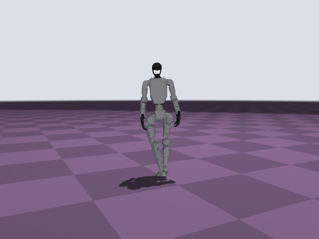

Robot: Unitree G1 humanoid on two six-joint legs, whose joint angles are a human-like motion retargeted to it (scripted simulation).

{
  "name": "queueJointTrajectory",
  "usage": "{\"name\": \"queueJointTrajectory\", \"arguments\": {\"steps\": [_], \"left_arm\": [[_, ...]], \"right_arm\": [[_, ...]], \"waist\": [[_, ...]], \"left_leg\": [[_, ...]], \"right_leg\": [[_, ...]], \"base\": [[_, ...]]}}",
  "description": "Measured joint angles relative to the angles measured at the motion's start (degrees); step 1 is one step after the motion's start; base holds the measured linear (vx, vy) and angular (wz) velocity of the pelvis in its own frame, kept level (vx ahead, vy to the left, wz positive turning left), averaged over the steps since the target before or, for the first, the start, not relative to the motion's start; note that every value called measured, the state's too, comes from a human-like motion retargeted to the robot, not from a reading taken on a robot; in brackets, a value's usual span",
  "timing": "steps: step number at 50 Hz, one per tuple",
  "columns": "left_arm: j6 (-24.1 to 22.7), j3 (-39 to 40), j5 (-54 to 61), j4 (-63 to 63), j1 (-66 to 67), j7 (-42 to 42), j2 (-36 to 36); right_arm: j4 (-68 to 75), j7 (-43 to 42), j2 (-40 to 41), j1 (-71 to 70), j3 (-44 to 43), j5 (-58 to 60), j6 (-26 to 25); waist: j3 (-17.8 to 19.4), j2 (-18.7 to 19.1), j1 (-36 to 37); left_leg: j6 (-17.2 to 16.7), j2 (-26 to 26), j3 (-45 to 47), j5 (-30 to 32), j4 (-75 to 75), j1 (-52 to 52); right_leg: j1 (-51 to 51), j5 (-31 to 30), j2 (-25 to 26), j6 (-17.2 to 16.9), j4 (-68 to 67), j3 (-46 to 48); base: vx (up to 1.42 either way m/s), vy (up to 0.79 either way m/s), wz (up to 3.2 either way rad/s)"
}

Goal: In place motions

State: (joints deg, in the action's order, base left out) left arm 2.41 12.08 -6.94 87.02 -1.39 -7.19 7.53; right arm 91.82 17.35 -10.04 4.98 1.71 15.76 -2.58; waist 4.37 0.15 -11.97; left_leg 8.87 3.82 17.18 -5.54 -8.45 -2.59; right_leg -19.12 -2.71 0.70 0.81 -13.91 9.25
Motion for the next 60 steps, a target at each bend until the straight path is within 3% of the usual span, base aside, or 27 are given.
{"name": "queueJointTrajectory", "arguments": {"steps": [3, 7, 11, 12, 15, 17, 19, 21, 22, 24, 27, 29, 30, 32, 35, 38, 40, 42, 43, 45, 48, 52, 60], "left_arm": [[0.0, -0.5, 0.1, 0.1, 0.2, -0.4, -0.1], [0.2, 0.2, -1.4, -0.1, 3.1, -1.5, 0.0], [0.5, 1.4, -0.2, 1.2, 3.5, -0.1, 0.0], [0.8, 1.8, 0.7, 1.6, 3.3, 0.5, 0.0], [1.2, 2.2, 1.4, 2.2, 3.1, -0.5, 0.2], [1.4, 2.4, 0.1, 1.1, 2.6, -1.0, 0.1], [0.9, 2.4, -0.3, -0.1, 2.7, 0.7, -0.2], [0.1, 2.0, 0.2, -1.2, 3.0, 2.2, -0.8], [-0.2, 1.9, 0.4, -1.6, 3.2, 2.6, -1.2], [-0.5, 2.2, 0.8, -2.1, 3.6, 3.1, -1.4], [-0.6, 3.0, 1.3, -2.1, 3.9, 3.7, -1.3], [-0.7, 3.8, 1.1, -1.6, 4.1, 4.0, -1.3], [-0.7, 4.2, 0.8, -1.1, 4.2, 4.1, -1.3], [-0.7, 5.2, 0.6, -0.1, 4.9, 4.2, -1.3], [-0.2, 6.1, -0.1, 2.0, 5.3, 4.0, -0.9], [0.4, 7.2, -0.3, 5.2, 5.8, 5.0, -1.0], [0.9, 7.9, 0.0, 7.3, 6.4, 5.5, -1.4], [1.4, 7.9, 0.1, 8.4, 6.0, 5.5, -1.2], [1.7, 7.6, -0.1, 8.5, 5.6, 5.4, -0.9], [1.8, 6.4, -0.5, 8.2, 4.8, 5.5, -0.2], [1.7, 3.8, -1.2, 8.2, 3.0, 5.7, 1.1], [2.0, 1.5, -2.1, 7.8, -0.2, 5.4, 2.5], [1.2, -1.6, -0.7, 4.9, -5.7, 3.9, 3.0]], "right_arm": [[1.6, -1.5, -0.1, 0.4, 0.4, 2.2, -0.9], [2.2, -3.0, -0.2, 0.9, 1.3, 7.9, -3.7], [1.6, -1.0, 0.3, -3.4, 1.0, 11.4, -7.4], [1.1, -0.7, 0.3, -4.7, 1.5, 11.1, -7.2], [-0.5, 0.0, 0.0, -8.3, 3.6, 9.6, -6.2], [-2.4, 0.3, -0.1, -11.3, 4.1, 9.2, -6.3], [-4.6, 0.5, 0.3, -13.0, 3.9, 9.5, -5.7], [-6.8, 1.2, 0.4, -13.9, 3.9, 9.1, -4.6], [-7.9, 1.7, 0.3, -14.2, 4.1, 8.7, -4.1], [-9.6, 2.8, 0.5, -14.8, 4.8, 8.2, -3.4], [-11.4, 3.2, 0.9, -15.4, 5.2, 8.3, -2.4], [-11.4, 3.1, 1.0, -15.6, 5.4, 8.4, -1.9], [-11.2, 2.9, 1.0, -15.6, 5.5, 8.5, -1.8], [-10.1, 2.3, 1.2, -14.7, 5.9, 8.5, -1.8], [-6.7, 0.6, 1.4, -13.1, 5.5, 7.8, -2.1], [-2.0, -0.9, 0.7, -10.6, 3.9, 8.2, -3.0], [0.5, -2.5, 0.3, -8.3, 2.9, 8.2, -4.3], [2.2, -3.9, 0.2, -6.9, 2.1, 6.8, -5.1], [2.9, -4.3, 0.1, -6.8, 1.9, 5.8, -5.1], [3.7, -4.5, 0.1, -6.9, 1.6, 4.2, -5.1], [2.1, -4.1, 0.7, -5.8, 1.0, 4.1, -5.3], [-0.9, -3.9, 1.4, -4.2, 1.3, 4.5, -3.8], [-1.8, -5.1, 1.5, -4.1, 3.0, 9.0, -4.0]], "waist": [[0.2, -1.8, 1.0], [-0.5, -4.1, 4.3], [0.6, -4.6, 6.5], [1.6, -4.6, 7.2], [3.4, -4.3, 6.4], [4.2, -3.1, 6.2], [3.8, -2.6, 6.9], [1.8, -3.1, 6.7], [0.7, -3.4, 6.4], [-0.7, -2.7, 7.2], [-1.3, 0.4, 8.6], [-1.6, 2.2, 8.9], [-1.8, 2.9, 8.8], [-2.3, 2.6, 9.5], [-4.1, 2.3, 9.1], [-6.6, 3.1, 10.9], [-7.1, 3.4, 11.2], [-6.2, 4.6, 10.5], [-5.5, 5.6, 10.1], [-4.4, 6.6, 9.8], [-3.1, 7.0, 8.0], [-2.6, 6.1, 4.2], [-1.9, -2.1, 0.3]], "left_leg": [[2.3, 2.2, -0.7, -2.3, -0.2, -4.8], [6.1, 2.3, 2.8, -1.5, -7.6, -10.0], [6.1, -8.6, 8.0, 8.4, -34.9, -3.0], [6.1, -11.6, 9.4, 8.3, -41.3, -1.5], [6.1, -19.8, 12.9, -0.9, -53.5, 0.0], [6.1, -22.7, 15.9, -2.2, -56.1, 3.0], [6.1, -21.3, 18.1, -1.0, -54.1, 7.9], [6.1, -15.9, 20.0, 2.6, -46.0, 13.9], [5.0, -13.2, 20.3, 4.6, -40.3, 16.5], [-1.8, -11.7, 19.4, 6.9, -28.3, 18.7], [-12.5, -12.9, 15.6, 7.8, -10.5, 20.4], [-17.8, -14.3, 10.9, 6.1, -3.2, 22.1], [-20.3, -14.7, 7.4, 5.3, -1.1, 23.4], [-21.8, -15.5, 5.7, 4.6, 0.0, 23.4], [-18.6, -15.0, 8.3, 6.6, -2.8, 21.8], [-18.0, -14.0, 4.7, 12.2, -2.7, 19.9], [-14.9, -12.1, 0.8, 10.2, -3.8, 18.0], [-14.0, -13.4, 0.6, 8.1, -4.2, 15.4], [-13.4, -14.6, 2.5, 7.0, -4.0, 13.6], [-12.5, -15.4, 4.6, 5.2, -3.5, 10.7], [-11.3, -14.6, 3.5, 4.1, -2.1, 8.1], [-9.7, -12.7, 3.9, 2.0, -0.4, 5.1], [-3.9, -0.9, 3.1, -3.5, 1.9, -4.3]], "right_leg": [[0.9, -0.1, -2.6, -2.9, 6.4, 0.0], [6.6, -3.4, -3.7, -1.0, 7.2, -0.2], [11.5, 4.4, -2.4, -0.1, 3.3, -0.9], [13.2, 5.6, -1.7, 0.2, 3.2, -1.4], [18.9, 9.3, -0.1, 2.0, 3.6, -0.7], [21.0, 10.6, 0.1, 1.5, 4.0, -0.6], [21.9, 10.7, -1.1, 0.3, 4.8, -1.0], [21.1, 10.3, -4.6, -1.9, 5.7, -0.1], [20.6, 10.3, -6.2, -2.8, 6.0, 0.5], [21.0, 11.9, -5.5, -2.9, 5.8, 0.2], [23.6, 14.2, -1.4, -2.4, 6.2, -0.5], [26.2, 15.6, 0.8, -2.3, 6.8, -0.7], [27.5, 16.3, 1.5, -2.3, 7.2, -0.6], [29.9, 17.5, 1.0, -2.5, 6.8, -1.3], [31.7, 17.3, 0.1, -2.0, 5.2, 0.0], [32.0, 11.8, -0.8, -0.5, 0.1, -1.0], [31.0, 5.0, -3.0, 2.2, -7.3, -0.1], [27.3, -1.0, -5.9, 6.8, -19.6, 3.5], [24.7, -2.0, -7.5, 9.7, -26.6, 5.8], [18.7, 2.9, -8.5, 12.3, -38.0, 6.8], [11.9, 5.0, -3.0, 10.5, -42.1, 4.6], [4.8, 4.6, 2.7, 5.9, -34.8, 6.2], [0.0, -1.4, -0.5, -0.1, -0.1, 13.5]], "base": [[0.61, -0.36, 0.46], [0.81, -0.44, -0.39], [0.64, -0.54, -0.22], [0.65, -0.62, -0.52], [0.68, -0.43, -0.04], [0.45, 0.04, 0.04], [0.26, 0.25, 0.08], [0.06, 0.43, 0.70], [0.28, 0.25, 0.69], [0.57, -0.01, -0.05], [0.56, -0.04, -0.39], [0.69, -0.01, -0.22], [0.68, 0.01, -0.22], [0.90, 0.09, -0.21], [0.84, 0.12, 0.14], [0.86, 0.17, -0.24], [1.02, 0.22, -0.05], [0.82, 0.13, 0.10], [0.70, 0.08, -0.03], [0.48, 0.00, -0.22], [0.45, -0.07, 0.16], [0.47, -0.09, 0.62], [0.50, -0.16, 0.40]]}}
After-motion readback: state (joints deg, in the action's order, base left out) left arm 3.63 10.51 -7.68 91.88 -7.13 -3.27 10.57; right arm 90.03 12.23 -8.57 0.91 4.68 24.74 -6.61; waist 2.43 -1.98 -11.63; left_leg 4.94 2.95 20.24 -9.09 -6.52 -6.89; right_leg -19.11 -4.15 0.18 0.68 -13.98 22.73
